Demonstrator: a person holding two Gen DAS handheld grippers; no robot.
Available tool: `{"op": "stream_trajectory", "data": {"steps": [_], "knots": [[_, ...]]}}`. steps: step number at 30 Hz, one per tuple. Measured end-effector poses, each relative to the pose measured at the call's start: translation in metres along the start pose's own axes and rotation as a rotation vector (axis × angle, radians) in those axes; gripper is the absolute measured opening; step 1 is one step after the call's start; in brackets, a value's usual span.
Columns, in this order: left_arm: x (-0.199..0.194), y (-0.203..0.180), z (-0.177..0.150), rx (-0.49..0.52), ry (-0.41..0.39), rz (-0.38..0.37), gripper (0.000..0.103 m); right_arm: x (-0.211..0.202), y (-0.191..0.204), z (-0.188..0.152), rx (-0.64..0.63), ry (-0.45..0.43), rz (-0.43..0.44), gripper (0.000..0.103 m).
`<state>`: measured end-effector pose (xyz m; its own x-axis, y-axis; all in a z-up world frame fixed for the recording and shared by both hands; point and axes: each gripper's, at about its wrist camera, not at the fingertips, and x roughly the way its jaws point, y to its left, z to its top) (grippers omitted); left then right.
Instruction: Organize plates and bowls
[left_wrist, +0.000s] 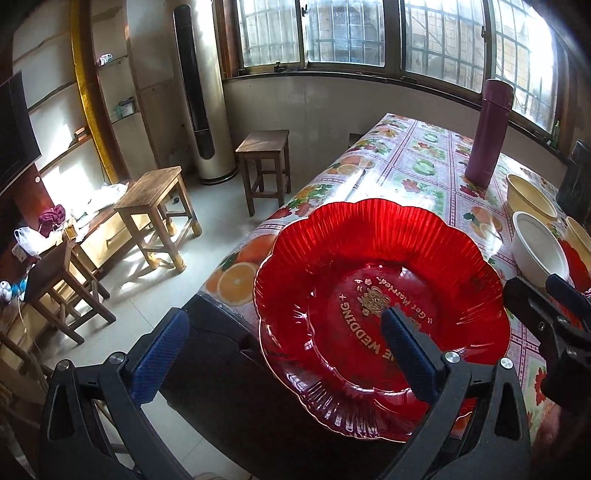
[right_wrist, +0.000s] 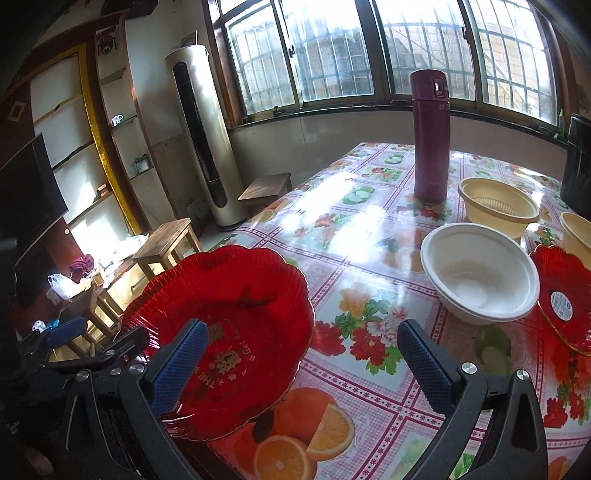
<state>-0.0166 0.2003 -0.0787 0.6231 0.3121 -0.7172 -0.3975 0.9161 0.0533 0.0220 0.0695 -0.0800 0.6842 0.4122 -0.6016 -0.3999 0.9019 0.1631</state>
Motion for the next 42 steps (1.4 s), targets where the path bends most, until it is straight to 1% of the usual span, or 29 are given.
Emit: {"op": "stream_trajectory", "data": {"steps": [7, 10, 12, 13, 15, 16, 17, 19, 20, 21, 22, 24, 26, 31, 34, 36, 38, 40, 41, 42], "knots": [[0.016, -0.004, -0.005, -0.003, 0.102, -0.034, 0.103, 0.019, -0.004, -0.003, 0.029, 0.065, 0.0, 0.101], [0.024, -0.008, -0.007, -0.002, 0.145, -0.056, 0.103, 0.028, -0.006, -0.004, 0.05, 0.101, 0.001, 0.095], [0.026, -0.01, -0.007, 0.005, 0.169, -0.07, 0.103, 0.034, -0.009, -0.007, 0.064, 0.129, 0.003, 0.081], [0.028, -0.012, -0.008, 0.011, 0.18, -0.071, 0.103, 0.038, -0.01, -0.008, 0.069, 0.147, 0.002, 0.076], [0.033, -0.016, -0.007, 0.022, 0.203, -0.084, 0.103, 0.049, -0.013, -0.013, 0.081, 0.197, 0.004, 0.054], [0.035, -0.018, -0.008, 0.026, 0.214, -0.096, 0.103, 0.054, -0.016, -0.014, 0.093, 0.227, 0.015, 0.048], [0.037, -0.019, -0.008, 0.029, 0.226, -0.105, 0.103, 0.054, -0.018, -0.015, 0.097, 0.216, 0.023, 0.046], [0.037, -0.023, -0.007, 0.042, 0.229, -0.102, 0.103, 0.052, -0.017, -0.016, 0.095, 0.208, 0.039, 0.034], [0.038, -0.024, -0.007, 0.049, 0.23, -0.104, 0.103, 0.052, -0.017, -0.017, 0.097, 0.209, 0.056, 0.024], [0.039, -0.026, -0.007, 0.058, 0.232, -0.107, 0.103, 0.052, -0.017, -0.017, 0.098, 0.209, 0.06, 0.021], [0.04, -0.028, -0.006, 0.069, 0.234, -0.11, 0.101, 0.052, -0.018, -0.018, 0.101, 0.208, 0.063, 0.02], [0.042, -0.033, -0.005, 0.089, 0.236, -0.122, 0.098, 0.05, -0.021, -0.018, 0.115, 0.2, 0.081, 0.012], [0.044, -0.037, -0.002, 0.098, 0.237, -0.134, 0.098, 0.048, -0.025, -0.017, 0.123, 0.19, 0.07, 0.01], [0.052, -0.057, 0.008, 0.144, 0.228, -0.175, 0.097, 0.044, -0.041, -0.012, 0.185, 0.174, 0.027, 0.01], [0.058, -0.068, 0.016, 0.159, 0.227, -0.172, 0.097, 0.044, -0.053, -0.01, 0.221, 0.165, 0.016, 0.011], [0.058, -0.07, 0.018, 0.158, 0.232, -0.153, 0.097, 0.043, -0.055, -0.009, 0.209, 0.175, 0.016, 0.021], [0.052, -0.07, 0.013, 0.172, 0.213, -0.13, 0.097, 0.041, -0.057, -0.007, 0.212, 0.189, 0.026, 0.026], [0.039, -0.069, 0.008, 0.196, 0.165, -0.099, 0.097, 0.033, -0.061, -0.006, 0.208, 0.15, 0.033, 0.027], [0.031, -0.066, 0.006, 0.204, 0.136, -0.09, 0.097, 0.027, -0.062, -0.005, 0.198, 0.126, 0.026, 0.031], [0.021, -0.063, 0.004, 0.205, 0.103, -0.087, 0.097, 0.02, -0.063, -0.005, 0.183, 0.102, 0.019, 0.037]]}}
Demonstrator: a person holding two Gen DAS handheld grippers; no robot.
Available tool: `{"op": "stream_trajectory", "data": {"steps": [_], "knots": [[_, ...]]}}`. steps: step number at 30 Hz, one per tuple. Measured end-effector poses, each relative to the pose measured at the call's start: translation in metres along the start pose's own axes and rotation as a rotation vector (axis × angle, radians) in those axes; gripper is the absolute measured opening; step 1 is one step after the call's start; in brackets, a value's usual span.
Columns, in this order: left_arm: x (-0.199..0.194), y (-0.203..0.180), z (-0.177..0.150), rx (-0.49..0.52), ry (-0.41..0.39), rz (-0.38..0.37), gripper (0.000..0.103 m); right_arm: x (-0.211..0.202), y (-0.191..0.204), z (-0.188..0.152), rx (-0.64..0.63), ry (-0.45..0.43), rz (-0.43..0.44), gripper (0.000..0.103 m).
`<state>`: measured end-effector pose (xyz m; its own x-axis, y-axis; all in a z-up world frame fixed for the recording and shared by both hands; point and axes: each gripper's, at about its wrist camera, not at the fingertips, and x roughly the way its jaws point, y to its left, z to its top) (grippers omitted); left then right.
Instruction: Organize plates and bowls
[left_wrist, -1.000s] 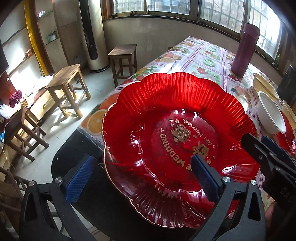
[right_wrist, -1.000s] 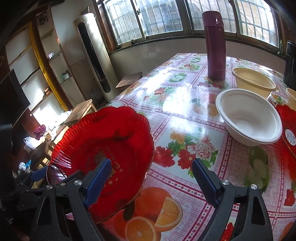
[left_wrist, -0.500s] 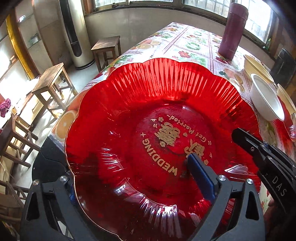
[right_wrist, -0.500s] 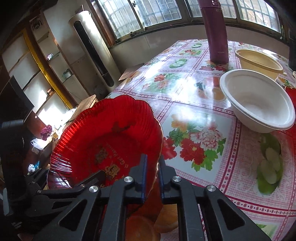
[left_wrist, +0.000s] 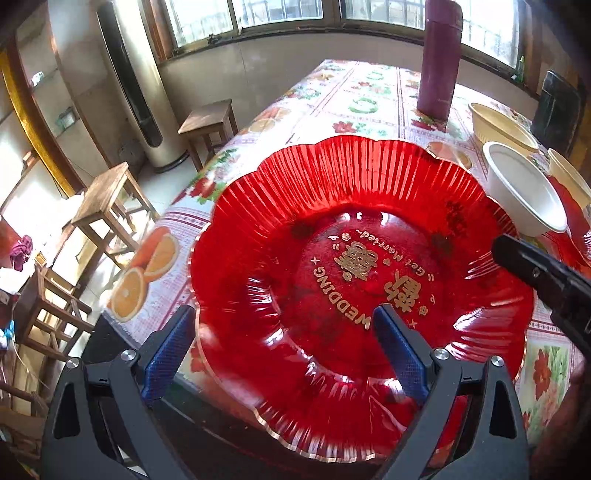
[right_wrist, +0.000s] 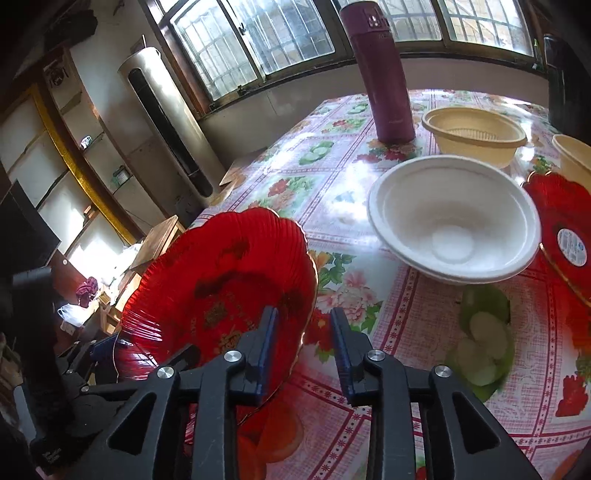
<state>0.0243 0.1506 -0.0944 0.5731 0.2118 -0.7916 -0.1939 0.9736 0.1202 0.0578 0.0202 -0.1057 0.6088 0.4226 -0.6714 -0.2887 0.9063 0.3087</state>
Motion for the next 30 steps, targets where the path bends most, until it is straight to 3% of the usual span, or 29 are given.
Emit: {"op": "stream_trajectory", "data": {"steps": [5, 7, 9, 13, 18, 23, 30], "knots": [[-0.055, 0.007, -0.001, -0.02, -0.191, 0.009, 0.097, -0.049, -0.019, -0.003, -0.059, -0.168, -0.044, 0.056], [-0.077, 0.003, 0.004, -0.019, -0.264, -0.035, 0.097, -0.072, -0.032, -0.007, -0.07, -0.24, -0.072, 0.064], [-0.09, -0.009, 0.01, 0.012, -0.285, -0.105, 0.098, -0.093, -0.049, -0.011, -0.068, -0.297, -0.105, 0.069], [-0.092, -0.057, 0.019, 0.1, -0.225, -0.231, 0.098, -0.129, -0.092, -0.014, -0.017, -0.364, -0.169, 0.07], [-0.075, -0.13, 0.023, 0.197, -0.066, -0.381, 0.098, -0.158, -0.154, -0.023, 0.115, -0.353, -0.205, 0.072], [-0.052, -0.191, 0.025, 0.223, 0.1, -0.484, 0.098, -0.163, -0.214, -0.027, 0.354, -0.309, -0.07, 0.074], [-0.028, -0.234, 0.041, 0.183, 0.212, -0.542, 0.098, -0.144, -0.263, -0.023, 0.572, -0.249, 0.079, 0.074]]}}
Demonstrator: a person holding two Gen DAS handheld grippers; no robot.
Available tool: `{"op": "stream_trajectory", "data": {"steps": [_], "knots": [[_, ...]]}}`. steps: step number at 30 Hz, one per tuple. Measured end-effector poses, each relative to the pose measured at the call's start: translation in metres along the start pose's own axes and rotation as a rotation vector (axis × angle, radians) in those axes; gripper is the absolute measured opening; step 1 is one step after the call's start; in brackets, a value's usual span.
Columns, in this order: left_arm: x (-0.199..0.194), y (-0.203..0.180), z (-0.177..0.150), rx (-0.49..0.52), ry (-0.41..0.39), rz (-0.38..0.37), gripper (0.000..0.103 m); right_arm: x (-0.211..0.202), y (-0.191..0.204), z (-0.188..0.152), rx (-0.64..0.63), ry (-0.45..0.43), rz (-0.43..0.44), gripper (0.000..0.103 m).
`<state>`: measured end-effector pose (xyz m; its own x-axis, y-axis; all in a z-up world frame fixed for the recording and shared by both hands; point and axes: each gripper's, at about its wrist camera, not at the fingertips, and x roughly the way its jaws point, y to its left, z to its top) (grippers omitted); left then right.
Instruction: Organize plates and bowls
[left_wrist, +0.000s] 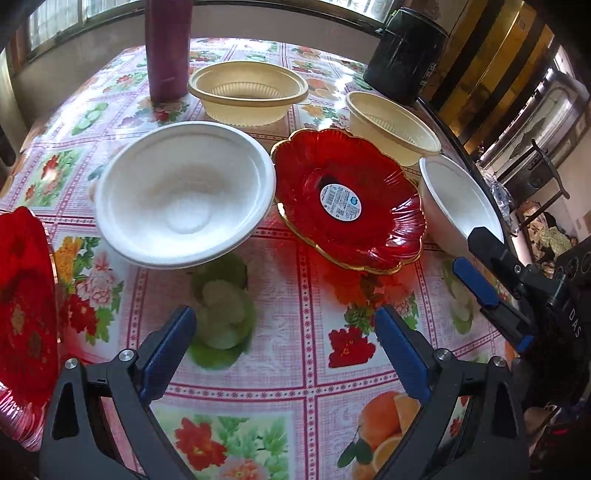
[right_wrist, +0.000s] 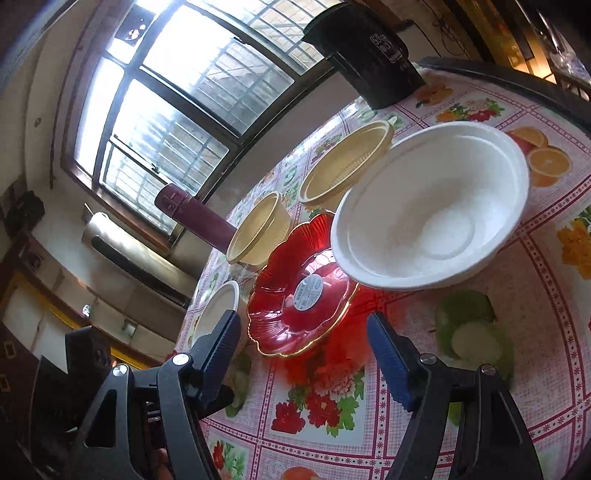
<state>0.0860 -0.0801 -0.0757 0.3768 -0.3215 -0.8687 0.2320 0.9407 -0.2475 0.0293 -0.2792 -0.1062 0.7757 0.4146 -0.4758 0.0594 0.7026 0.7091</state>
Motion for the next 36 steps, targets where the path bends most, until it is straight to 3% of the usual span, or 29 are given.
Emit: {"op": "stream_trajectory", "data": {"steps": [7, 11, 13, 15, 16, 21, 24, 26, 36], "knots": [[0.02, 0.006, 0.019, -0.11, 0.044, -0.082, 0.096, 0.029, -0.039, 0.01, 0.212, 0.066, 0.04, 0.072], [0.034, 0.012, 0.022, -0.164, 0.085, -0.136, 0.088, 0.038, -0.044, 0.012, 0.237, 0.074, 0.044, 0.066], [0.034, 0.011, 0.024, -0.154, 0.068, -0.124, 0.088, 0.044, -0.043, 0.014, 0.238, 0.081, 0.04, 0.063], [0.035, 0.013, 0.026, -0.166, 0.072, -0.139, 0.085, 0.049, -0.042, 0.013, 0.238, 0.09, 0.032, 0.055], [0.036, 0.013, 0.029, -0.176, 0.076, -0.153, 0.079, 0.051, -0.041, 0.013, 0.237, 0.098, 0.022, 0.052], [0.043, 0.011, 0.038, -0.187, 0.103, -0.202, 0.063, 0.062, -0.049, 0.013, 0.262, 0.138, -0.02, 0.018], [0.047, 0.01, 0.043, -0.2, 0.107, -0.21, 0.049, 0.062, -0.051, 0.01, 0.264, 0.137, -0.034, 0.012], [0.051, 0.011, 0.047, -0.213, 0.1, -0.209, 0.039, 0.061, -0.053, 0.008, 0.261, 0.134, -0.037, 0.011], [0.048, 0.017, 0.042, -0.191, 0.074, -0.155, 0.02, 0.06, -0.048, 0.008, 0.233, 0.131, -0.042, 0.014]]}}
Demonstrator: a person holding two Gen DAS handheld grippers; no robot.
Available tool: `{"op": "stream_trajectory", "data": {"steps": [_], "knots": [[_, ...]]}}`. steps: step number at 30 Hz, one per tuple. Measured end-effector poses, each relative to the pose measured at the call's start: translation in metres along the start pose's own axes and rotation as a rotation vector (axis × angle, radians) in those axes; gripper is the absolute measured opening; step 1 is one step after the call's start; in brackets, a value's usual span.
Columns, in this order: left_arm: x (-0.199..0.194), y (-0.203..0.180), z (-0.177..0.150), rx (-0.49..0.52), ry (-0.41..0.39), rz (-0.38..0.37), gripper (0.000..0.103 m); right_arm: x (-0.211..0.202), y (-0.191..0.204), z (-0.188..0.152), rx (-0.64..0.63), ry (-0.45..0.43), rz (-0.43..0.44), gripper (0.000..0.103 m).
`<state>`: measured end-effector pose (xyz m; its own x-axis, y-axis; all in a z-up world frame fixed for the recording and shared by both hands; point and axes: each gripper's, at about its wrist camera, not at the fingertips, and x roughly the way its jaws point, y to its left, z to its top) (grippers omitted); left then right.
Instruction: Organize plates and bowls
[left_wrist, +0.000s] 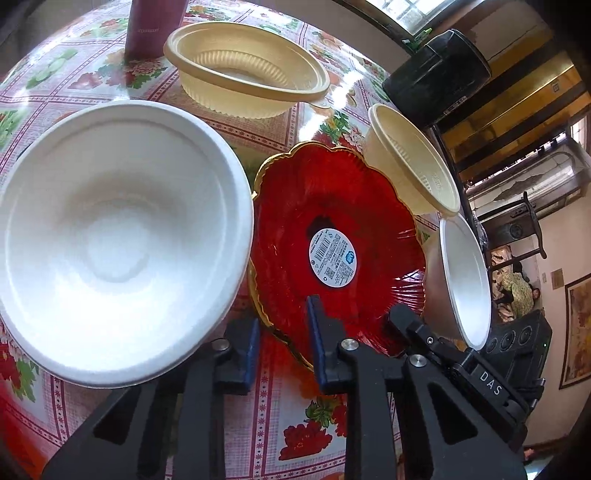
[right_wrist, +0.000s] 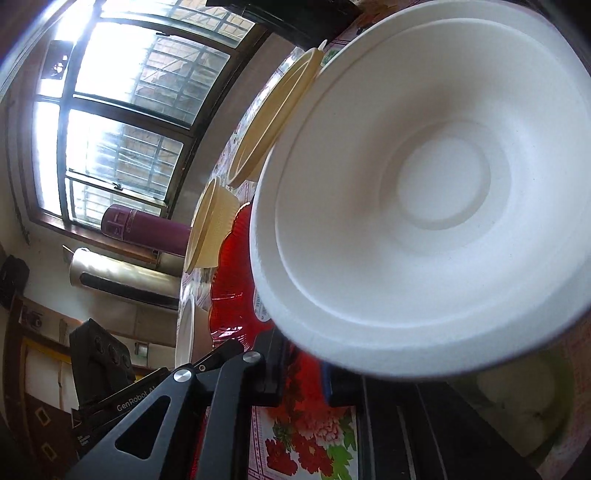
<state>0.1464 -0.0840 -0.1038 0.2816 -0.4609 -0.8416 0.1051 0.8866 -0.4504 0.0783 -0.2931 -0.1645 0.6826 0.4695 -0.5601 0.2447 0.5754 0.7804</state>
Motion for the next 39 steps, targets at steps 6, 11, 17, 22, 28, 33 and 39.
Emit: {"op": "stream_trajectory", "data": {"steps": [6, 11, 17, 22, 28, 33, 39], "knots": [[-0.006, -0.002, -0.014, 0.063, -0.002, 0.045, 0.018, -0.006, -0.002, -0.01, 0.009, 0.018, 0.005, 0.014], [-0.015, -0.001, -0.035, 0.123, -0.004, 0.076, 0.018, -0.016, -0.004, -0.026, 0.004, 0.023, 0.008, 0.014], [-0.028, 0.003, -0.065, 0.192, -0.016, 0.086, 0.019, -0.035, -0.005, -0.049, -0.042, 0.048, -0.008, 0.015], [-0.04, 0.007, -0.089, 0.242, -0.028, 0.094, 0.021, -0.048, -0.002, -0.068, -0.065, 0.065, -0.018, 0.016], [-0.078, 0.017, -0.095, 0.249, -0.112, 0.121, 0.021, -0.053, 0.03, -0.084, -0.149, 0.071, 0.011, 0.018], [-0.124, 0.035, -0.097, 0.245, -0.247, 0.168, 0.021, -0.046, 0.075, -0.094, -0.241, 0.089, 0.061, 0.018], [-0.163, 0.092, -0.098, 0.128, -0.321, 0.229, 0.021, -0.001, 0.137, -0.115, -0.355, 0.172, 0.09, 0.018]]}}
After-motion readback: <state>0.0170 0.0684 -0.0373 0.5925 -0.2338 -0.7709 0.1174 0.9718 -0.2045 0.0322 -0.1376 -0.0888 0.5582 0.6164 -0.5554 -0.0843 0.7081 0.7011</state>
